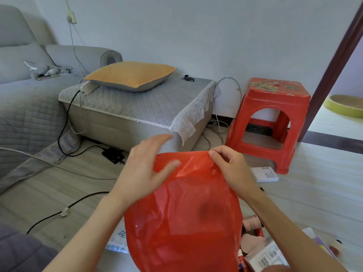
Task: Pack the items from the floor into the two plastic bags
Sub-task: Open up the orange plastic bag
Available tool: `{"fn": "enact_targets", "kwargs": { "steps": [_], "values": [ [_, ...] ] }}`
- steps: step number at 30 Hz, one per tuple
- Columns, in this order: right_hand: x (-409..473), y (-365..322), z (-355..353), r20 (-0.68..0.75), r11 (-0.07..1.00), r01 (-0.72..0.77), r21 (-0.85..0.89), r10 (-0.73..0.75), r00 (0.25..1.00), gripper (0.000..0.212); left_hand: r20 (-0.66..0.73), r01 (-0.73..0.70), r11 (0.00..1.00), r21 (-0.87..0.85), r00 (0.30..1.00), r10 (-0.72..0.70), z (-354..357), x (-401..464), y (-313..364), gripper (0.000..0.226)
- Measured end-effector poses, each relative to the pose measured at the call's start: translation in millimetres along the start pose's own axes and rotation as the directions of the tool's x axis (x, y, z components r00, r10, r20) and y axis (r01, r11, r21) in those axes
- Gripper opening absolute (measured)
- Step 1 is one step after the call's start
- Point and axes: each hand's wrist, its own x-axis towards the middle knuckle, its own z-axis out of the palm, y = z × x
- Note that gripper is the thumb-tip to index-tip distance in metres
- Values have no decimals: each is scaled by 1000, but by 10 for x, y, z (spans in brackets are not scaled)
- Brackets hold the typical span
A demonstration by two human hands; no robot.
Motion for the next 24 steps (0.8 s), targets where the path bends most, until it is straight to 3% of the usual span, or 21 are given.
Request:
{"fn": "enact_targets", "kwargs": {
  "steps": [3, 7, 9, 12, 14, 15, 17, 20, 24],
  "values": [
    [4, -31, 32, -11, 999, 17, 50, -17, 1000, 17, 195, -183, 979, 93, 967, 163, 138, 25, 171, 54],
    [-4, -17, 27, -42, 996, 14, 86, -10, 999, 13, 87, -196, 980, 23, 977, 193, 267, 34, 156, 22],
    [-29, 0, 10, -39, 999, 36, -22, -37, 999, 13, 27, -84, 996, 23, 996, 83, 266, 35, 131, 23],
    [-57, 5, 1, -29, 955, 118, -273, -131, 991, 40, -69, 136, 990, 36, 989, -133, 259, 23, 42, 31],
    [-69, 11, 16, -16, 926, 104, -364, -118, 993, 54, -118, 269, 963, -9, 956, -269, 222, 23, -21, 24],
    [-69, 26, 28, -10, 910, 89, -404, -101, 995, 55, -144, 307, 951, -37, 940, -309, 200, 25, -39, 18],
    [-55, 65, 36, -58, 893, 49, -448, -84, 995, 38, -169, 337, 940, -60, 925, -342, 158, 27, -15, 15],
    [1, 82, -43, -193, 970, -90, -224, 46, 980, 2, -131, 329, 942, -64, 933, -335, 140, 24, 57, 14],
    [6, 109, -282, -109, 931, -253, 262, 289, 951, 12, -77, 379, 923, -71, 920, -384, 108, 24, -48, 13]
  ]
}}
